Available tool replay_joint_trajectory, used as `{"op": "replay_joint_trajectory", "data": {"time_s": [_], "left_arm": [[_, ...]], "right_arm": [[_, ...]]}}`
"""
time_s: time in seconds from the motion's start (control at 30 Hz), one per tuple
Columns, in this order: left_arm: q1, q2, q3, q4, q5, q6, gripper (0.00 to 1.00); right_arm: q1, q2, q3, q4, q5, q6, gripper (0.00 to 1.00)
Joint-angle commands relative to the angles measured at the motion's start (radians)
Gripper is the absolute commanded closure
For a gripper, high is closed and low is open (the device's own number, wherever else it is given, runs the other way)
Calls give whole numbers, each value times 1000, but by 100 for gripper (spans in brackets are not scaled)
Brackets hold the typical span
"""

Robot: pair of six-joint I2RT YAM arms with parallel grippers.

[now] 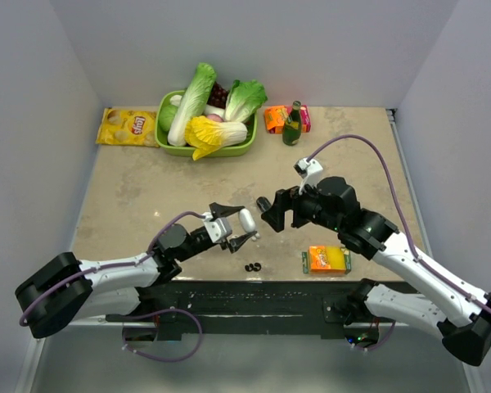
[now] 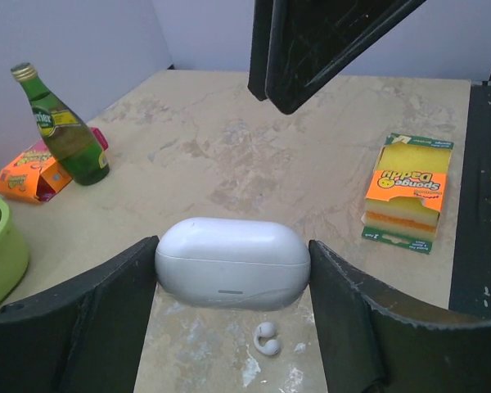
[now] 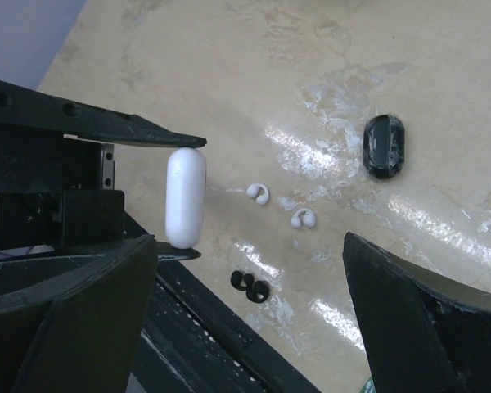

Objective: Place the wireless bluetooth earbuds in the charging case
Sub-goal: Open the charging case.

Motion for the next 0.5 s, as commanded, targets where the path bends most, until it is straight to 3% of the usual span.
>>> {"op": "replay_joint_trajectory", "data": {"time_s": [0.0, 0.47], "left_arm": [[-20, 6, 22, 55, 24, 91, 100], [-77, 38, 34, 43, -38, 122, 100]], "right_arm": [[2, 1, 9, 36, -89, -11, 2], [57, 171, 22, 97, -142, -22, 2]]}}
